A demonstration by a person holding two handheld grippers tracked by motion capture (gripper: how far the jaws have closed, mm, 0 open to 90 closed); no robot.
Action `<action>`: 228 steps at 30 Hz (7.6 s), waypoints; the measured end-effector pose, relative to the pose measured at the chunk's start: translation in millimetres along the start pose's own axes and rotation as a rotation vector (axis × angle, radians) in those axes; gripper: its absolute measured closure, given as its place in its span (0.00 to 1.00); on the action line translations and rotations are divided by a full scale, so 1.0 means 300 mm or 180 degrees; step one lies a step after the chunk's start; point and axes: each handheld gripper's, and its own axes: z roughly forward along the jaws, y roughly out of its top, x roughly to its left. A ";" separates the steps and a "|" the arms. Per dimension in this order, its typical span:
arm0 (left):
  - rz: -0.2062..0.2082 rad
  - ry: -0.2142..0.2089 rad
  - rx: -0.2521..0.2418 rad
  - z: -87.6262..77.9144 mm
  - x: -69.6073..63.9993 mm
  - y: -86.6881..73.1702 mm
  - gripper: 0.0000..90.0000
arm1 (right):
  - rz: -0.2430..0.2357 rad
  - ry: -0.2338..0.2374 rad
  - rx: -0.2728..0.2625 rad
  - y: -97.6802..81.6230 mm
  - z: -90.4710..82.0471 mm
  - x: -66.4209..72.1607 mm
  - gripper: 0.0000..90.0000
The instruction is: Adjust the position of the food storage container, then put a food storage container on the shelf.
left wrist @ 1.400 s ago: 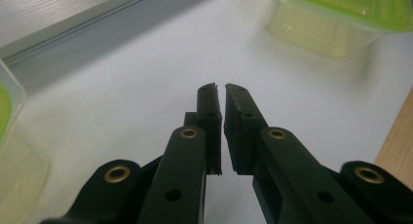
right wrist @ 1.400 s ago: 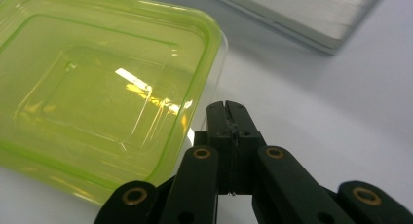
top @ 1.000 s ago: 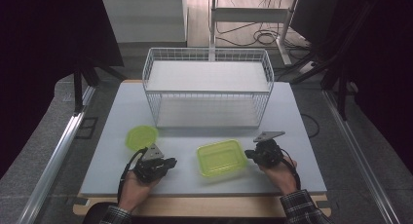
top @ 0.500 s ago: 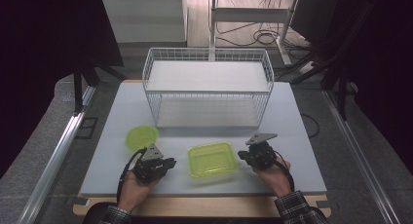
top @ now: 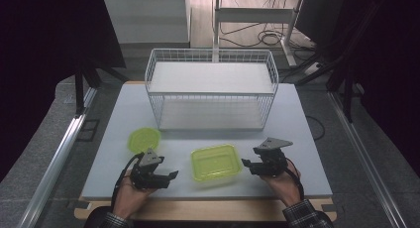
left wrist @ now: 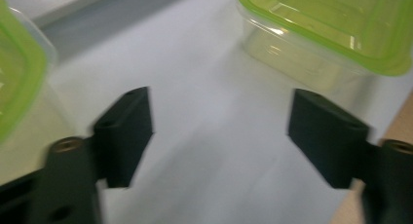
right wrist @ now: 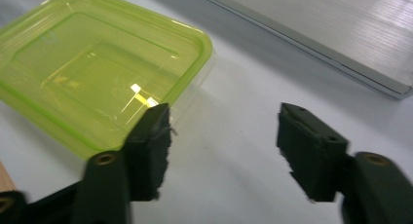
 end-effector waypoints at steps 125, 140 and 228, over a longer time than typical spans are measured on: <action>0.0425 0.0459 0.0100 0.027 -0.041 -0.011 0.01 | 0.2020 0.1409 -0.0706 0.383 -0.114 -0.187 0.89; 0.0401 0.0434 0.0070 0.024 -0.036 -0.011 0.01 | 0.2009 0.1180 -0.0907 0.530 -0.144 -0.239 0.89; 0.0016 0.0072 -0.0542 -0.031 0.011 -0.012 0.00 | 0.1095 0.0317 -0.0846 0.653 -0.087 -0.255 0.14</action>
